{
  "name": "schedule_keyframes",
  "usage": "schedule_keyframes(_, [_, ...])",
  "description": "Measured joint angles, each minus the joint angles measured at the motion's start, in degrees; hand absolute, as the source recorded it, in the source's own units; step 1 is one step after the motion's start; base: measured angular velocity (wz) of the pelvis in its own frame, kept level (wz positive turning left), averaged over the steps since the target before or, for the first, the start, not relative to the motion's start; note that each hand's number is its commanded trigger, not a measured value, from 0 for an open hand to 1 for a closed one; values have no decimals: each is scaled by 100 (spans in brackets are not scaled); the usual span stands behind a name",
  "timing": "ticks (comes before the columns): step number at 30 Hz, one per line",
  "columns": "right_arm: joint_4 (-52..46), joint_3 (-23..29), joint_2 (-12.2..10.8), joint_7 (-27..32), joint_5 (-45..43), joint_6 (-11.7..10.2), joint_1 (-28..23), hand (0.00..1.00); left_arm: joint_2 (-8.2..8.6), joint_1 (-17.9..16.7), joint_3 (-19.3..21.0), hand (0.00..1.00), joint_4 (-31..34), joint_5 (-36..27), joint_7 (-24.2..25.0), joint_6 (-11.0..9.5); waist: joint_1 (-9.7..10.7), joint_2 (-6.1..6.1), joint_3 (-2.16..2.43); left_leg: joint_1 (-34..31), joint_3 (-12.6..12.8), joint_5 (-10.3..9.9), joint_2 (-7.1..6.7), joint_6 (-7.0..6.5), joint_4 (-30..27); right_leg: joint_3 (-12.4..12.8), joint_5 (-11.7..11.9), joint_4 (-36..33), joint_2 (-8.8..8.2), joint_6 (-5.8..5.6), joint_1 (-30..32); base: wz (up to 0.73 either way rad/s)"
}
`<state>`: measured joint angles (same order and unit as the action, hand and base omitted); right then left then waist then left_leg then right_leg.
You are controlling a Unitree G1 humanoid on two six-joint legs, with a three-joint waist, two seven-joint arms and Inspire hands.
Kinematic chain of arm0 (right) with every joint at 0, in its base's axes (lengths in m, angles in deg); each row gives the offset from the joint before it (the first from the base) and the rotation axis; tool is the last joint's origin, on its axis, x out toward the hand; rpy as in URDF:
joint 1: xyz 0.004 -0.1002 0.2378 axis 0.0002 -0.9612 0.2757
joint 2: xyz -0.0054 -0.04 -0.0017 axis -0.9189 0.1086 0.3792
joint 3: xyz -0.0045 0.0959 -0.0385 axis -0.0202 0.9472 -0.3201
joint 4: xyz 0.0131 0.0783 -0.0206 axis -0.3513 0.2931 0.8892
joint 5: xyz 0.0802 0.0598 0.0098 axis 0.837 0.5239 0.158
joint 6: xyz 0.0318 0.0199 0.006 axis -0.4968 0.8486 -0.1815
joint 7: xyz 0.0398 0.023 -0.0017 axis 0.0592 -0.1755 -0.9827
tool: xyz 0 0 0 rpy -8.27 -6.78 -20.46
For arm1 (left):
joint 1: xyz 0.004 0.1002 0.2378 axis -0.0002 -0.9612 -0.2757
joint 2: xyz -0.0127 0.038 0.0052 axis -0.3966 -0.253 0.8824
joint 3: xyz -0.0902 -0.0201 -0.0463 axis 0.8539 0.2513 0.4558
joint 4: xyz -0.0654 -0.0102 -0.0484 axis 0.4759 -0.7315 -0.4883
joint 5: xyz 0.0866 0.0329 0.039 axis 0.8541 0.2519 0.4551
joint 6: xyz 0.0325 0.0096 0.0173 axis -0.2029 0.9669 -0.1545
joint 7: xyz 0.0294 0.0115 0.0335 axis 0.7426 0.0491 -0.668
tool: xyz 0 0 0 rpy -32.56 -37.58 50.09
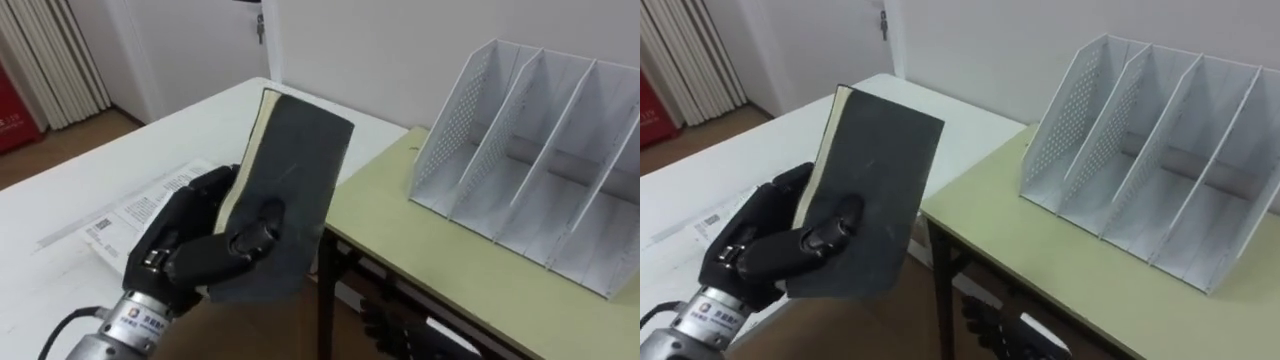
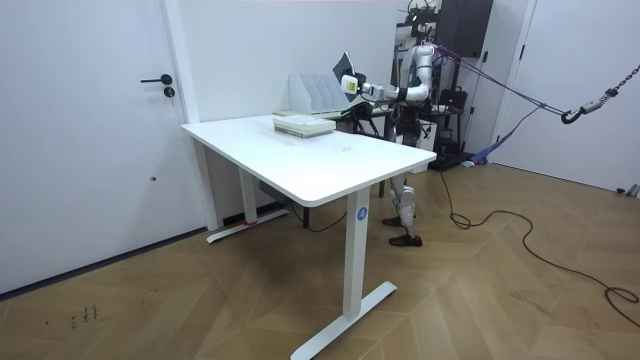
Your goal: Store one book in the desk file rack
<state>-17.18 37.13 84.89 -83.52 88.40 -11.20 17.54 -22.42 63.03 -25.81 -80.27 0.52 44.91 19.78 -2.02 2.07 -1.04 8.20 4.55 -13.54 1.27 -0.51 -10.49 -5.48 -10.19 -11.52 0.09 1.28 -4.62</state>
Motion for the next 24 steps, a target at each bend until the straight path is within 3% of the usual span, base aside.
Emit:
schedule_keyframes(5, [-354,357,-45,-521,622,106,15,0,43,-112,11,100,0,-452,626,143,-15,-9,7,-53,11,0,15,0,-13,-10,-5,-23,-12,3,73,0])
schedule_keyframes(11, [-641,356,-43,-818,1410,309,14,0,44,-113,-6,100,-295,-1078,1267,252,6,-29,20,-58,19,0,20,0,-39,53,-8,-85,-22,-1,88,-1])
schedule_keyframes(17, [-817,355,-49,-905,1825,513,16,0,43,-114,-12,100,-506,-1087,1575,514,5,-127,77,-59,5,0,15,0,-99,60,-16,-121,-28,1,77,-1])
schedule_keyframes(24, [-862,353,-38,-1302,2591,871,24,0,17,-114,-28,100,-577,-1107,1927,830,-8,-96,80,-75,41,-4,32,-1,-104,115,-16,-153,4,6,174,-2])
